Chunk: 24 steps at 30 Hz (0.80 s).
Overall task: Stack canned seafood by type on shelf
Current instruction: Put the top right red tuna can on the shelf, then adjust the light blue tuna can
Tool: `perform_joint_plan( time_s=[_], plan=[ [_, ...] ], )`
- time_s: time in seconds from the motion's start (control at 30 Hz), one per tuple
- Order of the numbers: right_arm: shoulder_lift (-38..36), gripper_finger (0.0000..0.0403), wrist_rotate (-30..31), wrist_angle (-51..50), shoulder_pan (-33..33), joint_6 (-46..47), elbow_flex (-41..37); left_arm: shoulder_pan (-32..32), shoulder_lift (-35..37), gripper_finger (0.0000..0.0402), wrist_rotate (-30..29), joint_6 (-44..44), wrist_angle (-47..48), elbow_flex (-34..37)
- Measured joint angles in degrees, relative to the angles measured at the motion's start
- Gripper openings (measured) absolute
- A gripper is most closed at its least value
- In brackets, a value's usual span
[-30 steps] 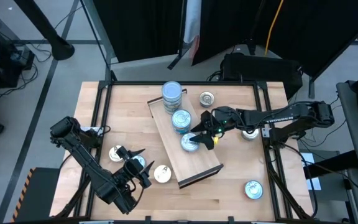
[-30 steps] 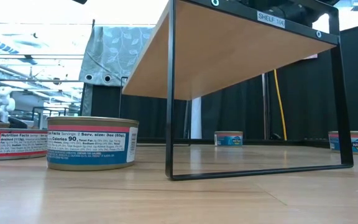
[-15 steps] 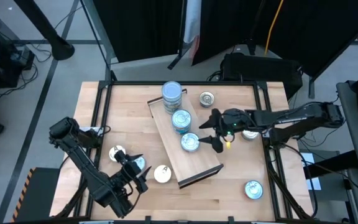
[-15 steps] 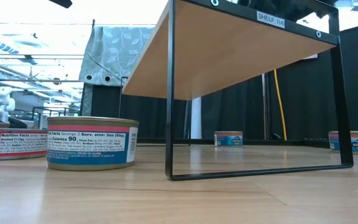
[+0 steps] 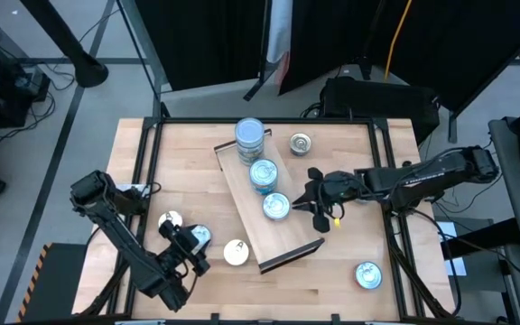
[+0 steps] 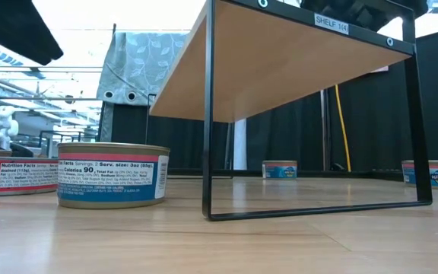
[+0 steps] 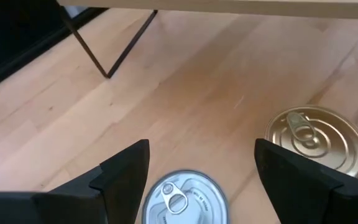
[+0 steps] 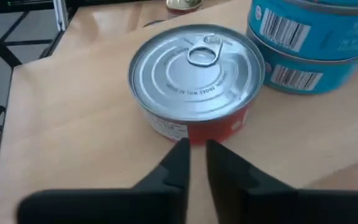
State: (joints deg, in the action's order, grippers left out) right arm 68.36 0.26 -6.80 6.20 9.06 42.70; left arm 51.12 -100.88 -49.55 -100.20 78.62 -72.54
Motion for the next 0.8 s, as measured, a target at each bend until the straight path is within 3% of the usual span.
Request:
perform_joint_plan(
  time_s=[0.13,0.5,0.8],
  plan=[
    [1.64,0.0006,-0.07,3.05,-0.02,-1.10,-0.43,-0.03,0.00,0.0289,0.06,0.00,-0.15,0.03],
    [3.82,0.0012,-0.13,6.57,-0.13,-2.21,-0.44,-0.03,-0.02,0.0289,0.96,-0.04,-0.35,0.07],
    [2.95,0.0001,4.18,9.99,-2.49,-7.53,-0.37,-0.03,-0.02,0.0289,1.57,-0.02,-1.74,0.07]
  ],
)
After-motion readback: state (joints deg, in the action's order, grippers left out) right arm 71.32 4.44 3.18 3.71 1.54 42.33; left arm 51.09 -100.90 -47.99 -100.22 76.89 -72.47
